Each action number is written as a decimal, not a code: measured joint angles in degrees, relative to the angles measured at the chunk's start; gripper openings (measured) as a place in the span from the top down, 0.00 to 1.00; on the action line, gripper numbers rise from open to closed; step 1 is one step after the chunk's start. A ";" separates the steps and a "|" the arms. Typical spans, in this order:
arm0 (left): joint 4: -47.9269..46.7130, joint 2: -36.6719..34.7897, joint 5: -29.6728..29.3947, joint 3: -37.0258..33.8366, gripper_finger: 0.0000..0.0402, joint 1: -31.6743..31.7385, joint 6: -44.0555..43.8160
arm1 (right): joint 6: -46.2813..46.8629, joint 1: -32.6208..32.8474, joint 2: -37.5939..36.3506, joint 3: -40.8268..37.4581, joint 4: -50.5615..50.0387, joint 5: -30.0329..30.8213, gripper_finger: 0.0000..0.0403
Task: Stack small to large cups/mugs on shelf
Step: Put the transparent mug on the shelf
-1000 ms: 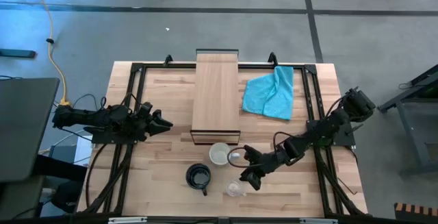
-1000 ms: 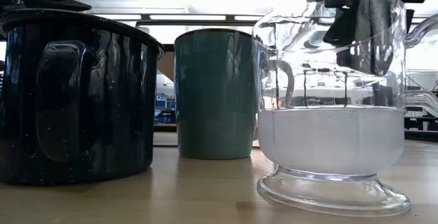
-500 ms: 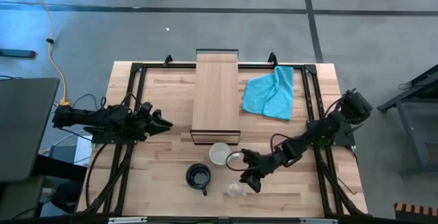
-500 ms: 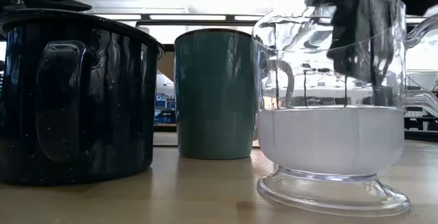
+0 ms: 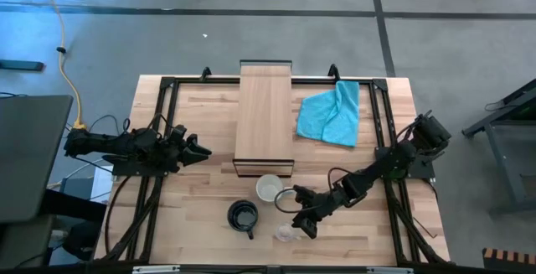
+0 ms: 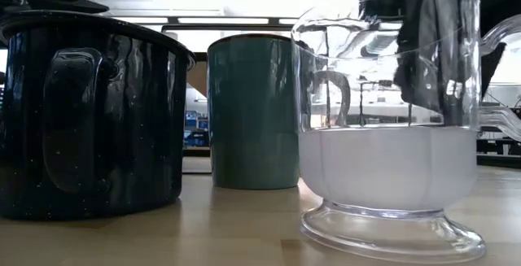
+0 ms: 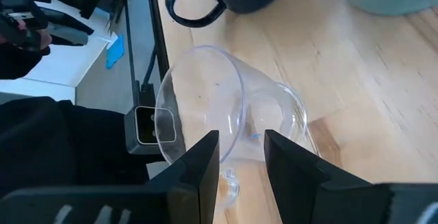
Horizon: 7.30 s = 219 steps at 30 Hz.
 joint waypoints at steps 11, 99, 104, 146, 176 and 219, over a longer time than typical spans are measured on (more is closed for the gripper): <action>0.00 0.00 0.04 0.00 0.62 0.00 -1.19 | 2.37 0.00 -0.02 0.02 -3.71 0.19 0.73; 0.10 0.13 -1.05 0.00 0.62 0.00 -2.51 | -9.70 -5.35 -14.63 7.43 -62.62 11.05 1.00; 0.04 0.48 -1.25 -0.02 0.62 0.00 -2.51 | -11.68 -5.35 -18.37 7.43 -63.96 13.51 1.00; 1.19 0.83 -6.62 -0.02 0.62 0.00 -2.99 | -55.93 -37.92 -20.24 36.90 -85.31 4.34 1.00; 1.77 0.85 -10.37 -0.02 0.62 0.00 -2.98 | -87.20 -64.28 4.73 74.02 -93.58 -11.17 1.00; 1.84 0.85 -11.20 -0.02 0.62 0.00 -2.51 | -76.91 -65.26 19.93 84.02 -74.09 -12.22 1.00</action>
